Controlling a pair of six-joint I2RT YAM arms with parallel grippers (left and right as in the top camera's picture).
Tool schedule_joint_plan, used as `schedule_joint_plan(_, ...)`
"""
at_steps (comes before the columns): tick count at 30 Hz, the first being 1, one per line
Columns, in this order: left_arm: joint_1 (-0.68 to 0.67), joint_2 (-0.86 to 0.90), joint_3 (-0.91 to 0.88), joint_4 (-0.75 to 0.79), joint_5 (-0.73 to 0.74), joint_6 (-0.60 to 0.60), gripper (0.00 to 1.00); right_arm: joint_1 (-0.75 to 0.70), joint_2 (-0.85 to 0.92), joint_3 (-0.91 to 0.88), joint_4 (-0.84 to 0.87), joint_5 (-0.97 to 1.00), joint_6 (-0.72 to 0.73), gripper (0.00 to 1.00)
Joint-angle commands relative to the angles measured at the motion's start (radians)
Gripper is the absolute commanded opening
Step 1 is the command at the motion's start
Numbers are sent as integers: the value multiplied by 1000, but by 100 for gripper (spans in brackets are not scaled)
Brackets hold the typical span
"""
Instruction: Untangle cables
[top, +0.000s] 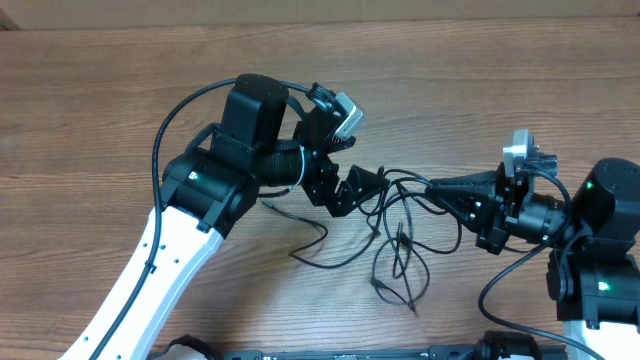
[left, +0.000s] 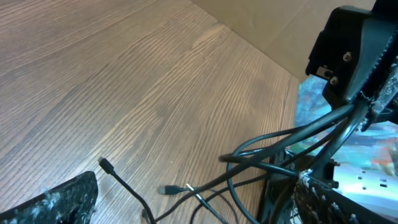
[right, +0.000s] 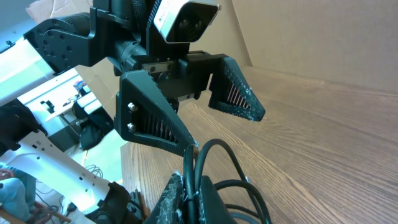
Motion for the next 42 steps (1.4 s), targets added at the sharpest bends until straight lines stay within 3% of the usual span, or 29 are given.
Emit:
schedule_joint_plan(1, -3, -17, 12, 4, 56, 36, 99, 2, -8, 5, 6, 6, 9, 4)
schedule_joint_plan(14, -57, -17, 12, -91, 294, 445, 100, 2, -8, 5, 6, 17, 9, 4)
schedule_joint_plan(21, -98, -16, 12, -97, 276, 512, 100, 2, -8, 5, 19, 10, 60, 4)
schedule_joint_plan(39, -154, 13, 12, 14, 88, 479, 100, 2, -8, 5, 18, -148, 61, 4)
schedule_joint_plan(42, -154, 13, 12, 13, 87, 480, 90, 2, -8, 5, 18, -173, 61, 4)
